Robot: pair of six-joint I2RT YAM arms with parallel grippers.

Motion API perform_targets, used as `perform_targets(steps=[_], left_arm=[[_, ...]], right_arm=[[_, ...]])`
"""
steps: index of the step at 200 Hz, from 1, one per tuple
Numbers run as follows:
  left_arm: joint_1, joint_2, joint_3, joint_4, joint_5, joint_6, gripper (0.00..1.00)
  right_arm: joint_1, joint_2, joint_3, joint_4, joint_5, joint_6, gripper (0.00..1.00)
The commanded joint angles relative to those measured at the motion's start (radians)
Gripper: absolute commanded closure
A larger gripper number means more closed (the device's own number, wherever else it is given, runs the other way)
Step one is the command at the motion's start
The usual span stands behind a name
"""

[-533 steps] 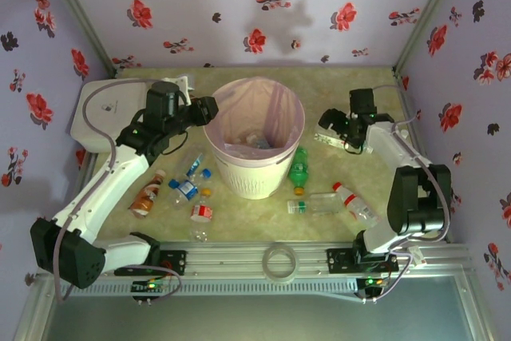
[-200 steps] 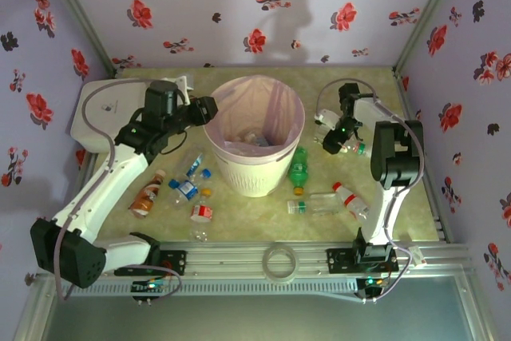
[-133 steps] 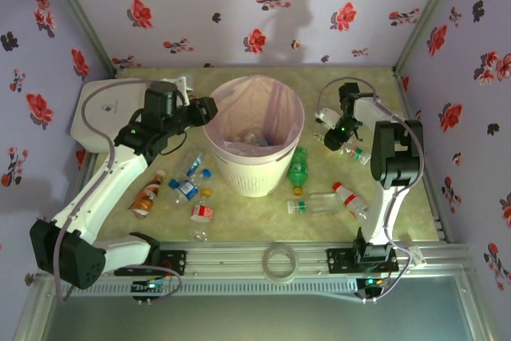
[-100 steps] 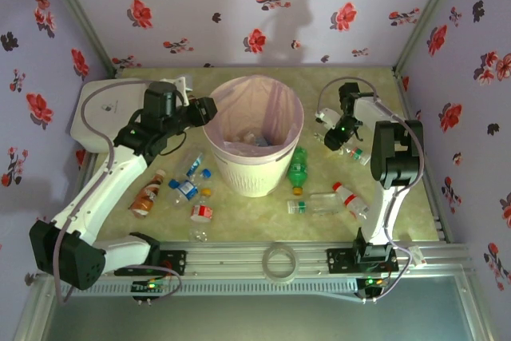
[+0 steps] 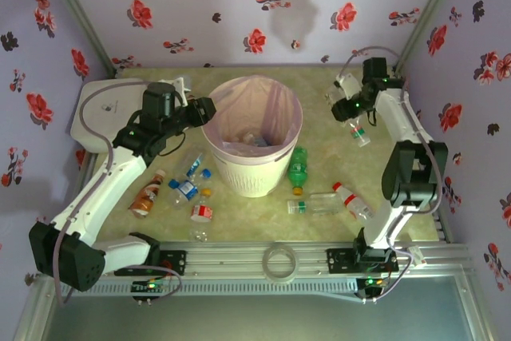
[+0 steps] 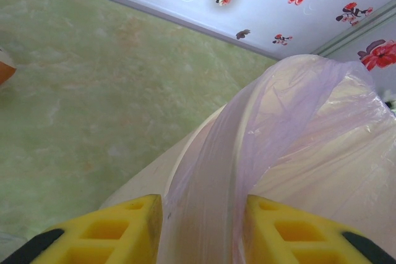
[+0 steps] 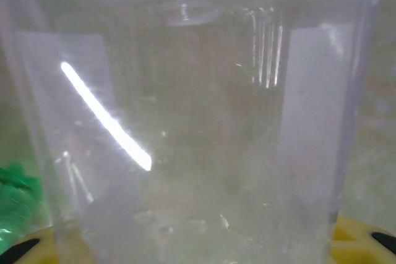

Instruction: Put the plastic bottles in the bin

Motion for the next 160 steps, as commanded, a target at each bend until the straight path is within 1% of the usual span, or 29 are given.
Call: perform_targets(steps=[1,16,25,44,56,60,103,124,141,160], left_arm=[[0.015,-0.007,-0.018,-0.025,-0.002,-0.003,0.61],[0.016,-0.008,-0.019,-0.026,-0.002,-0.001,0.61],[0.016,-0.008,-0.019,-0.027,-0.002,-0.001,0.61],[0.016,-0.008,-0.023,-0.024,-0.002,-0.002,0.61],[0.016,-0.007,-0.026,-0.020,-0.002,-0.002,0.61],[0.016,-0.008,-0.027,-0.020,-0.002,-0.003,0.61],[0.017,-0.009,-0.034,-0.014,-0.002,-0.004,0.61],[0.015,-0.011,-0.034,-0.016,-0.002,-0.002,0.61],[0.017,-0.012,-0.034,-0.018,-0.002,-0.001,0.61],[0.018,-0.016,-0.037,-0.016,-0.002,-0.004,0.61]], right_arm=[[-0.005,-0.068,0.048,0.093,-0.159,0.223,0.62],[-0.005,-0.105,0.080,0.117,-0.230,0.296,0.65],[-0.003,-0.129,0.092,0.145,-0.248,0.351,0.68],[0.007,-0.182,0.126,0.183,-0.219,0.459,0.85],[0.021,-0.204,0.160,0.178,-0.189,0.485,0.98],[0.026,-0.208,0.174,0.171,-0.186,0.487,1.00],[0.136,-0.238,0.297,0.129,-0.197,0.558,1.00],[0.174,-0.170,0.457,-0.023,-0.221,0.622,1.00],[0.229,-0.142,0.537,-0.077,-0.235,0.611,1.00],[0.333,-0.138,0.561,-0.087,-0.224,0.564,1.00]])
